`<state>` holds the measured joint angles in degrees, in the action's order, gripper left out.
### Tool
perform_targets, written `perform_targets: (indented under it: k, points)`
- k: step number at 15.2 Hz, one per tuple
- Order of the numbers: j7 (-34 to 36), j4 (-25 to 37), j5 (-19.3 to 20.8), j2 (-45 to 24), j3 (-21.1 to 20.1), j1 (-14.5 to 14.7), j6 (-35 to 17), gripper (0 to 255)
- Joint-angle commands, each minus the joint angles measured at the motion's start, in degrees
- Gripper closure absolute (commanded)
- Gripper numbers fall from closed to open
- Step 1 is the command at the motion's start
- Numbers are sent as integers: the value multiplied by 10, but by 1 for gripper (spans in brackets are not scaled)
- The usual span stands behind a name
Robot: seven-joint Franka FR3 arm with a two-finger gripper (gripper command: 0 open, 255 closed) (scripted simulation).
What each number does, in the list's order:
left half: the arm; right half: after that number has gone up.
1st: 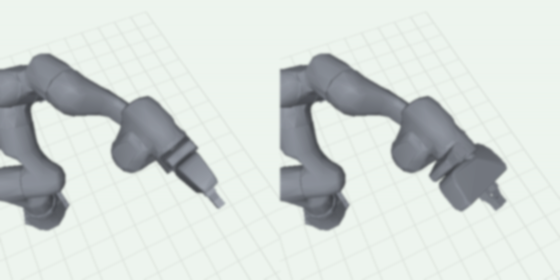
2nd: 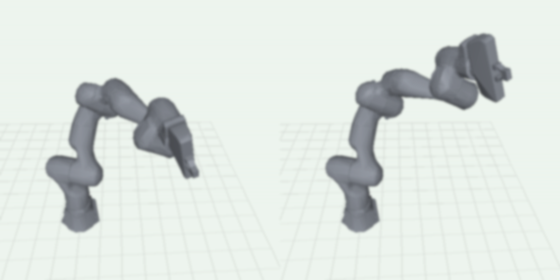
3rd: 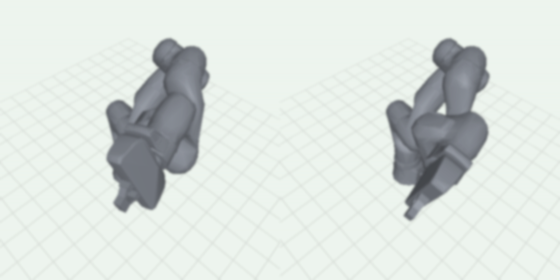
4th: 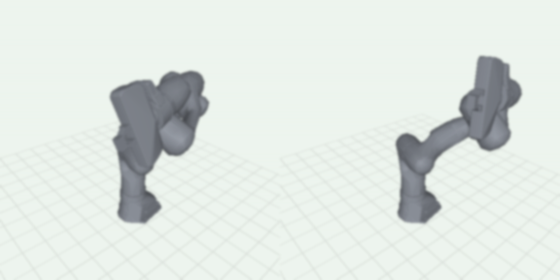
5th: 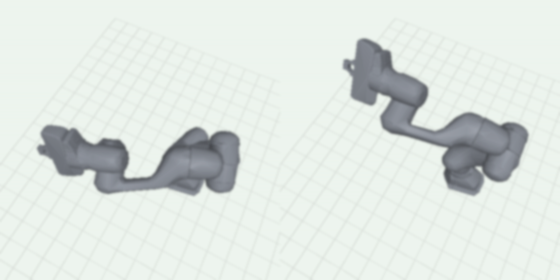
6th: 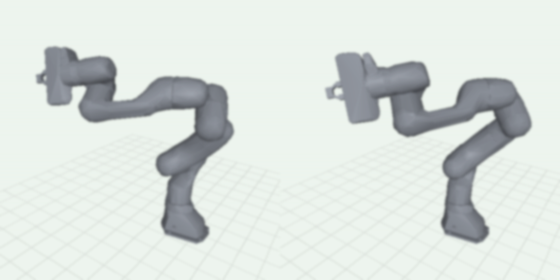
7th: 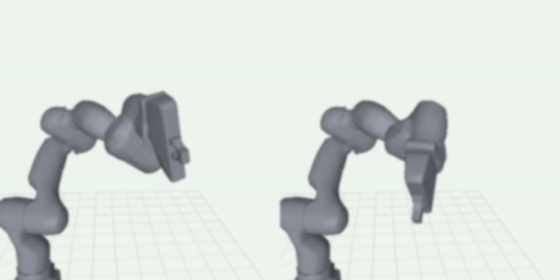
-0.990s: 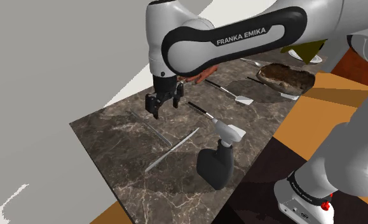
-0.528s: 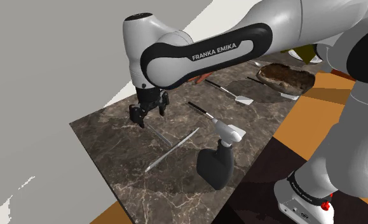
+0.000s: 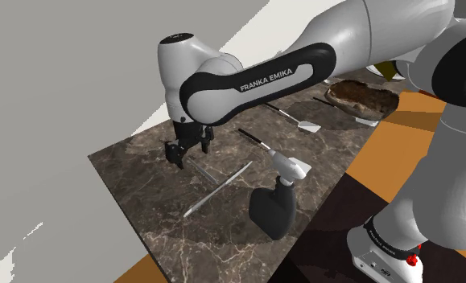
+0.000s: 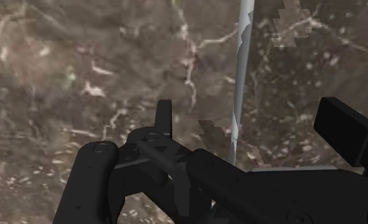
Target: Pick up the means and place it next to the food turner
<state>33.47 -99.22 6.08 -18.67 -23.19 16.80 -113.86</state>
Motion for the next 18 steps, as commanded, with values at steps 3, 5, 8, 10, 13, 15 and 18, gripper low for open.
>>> perform_targets:
  k: [3,5,8,10,13,15,18]
  points:
    - [0,0,0,0,0,0,-1,0]
    - [0,0,0,0,0,0,-1,255]
    - [0,0,0,0,0,0,-1,255]
    - [0,0,0,0,0,0,-1,255]
    - [0,0,0,0,0,0,-1,255]
    - [-1,4,-1,2,0,0,6,255]
    - [-2,18,-4,9,-2,-1,27,255]
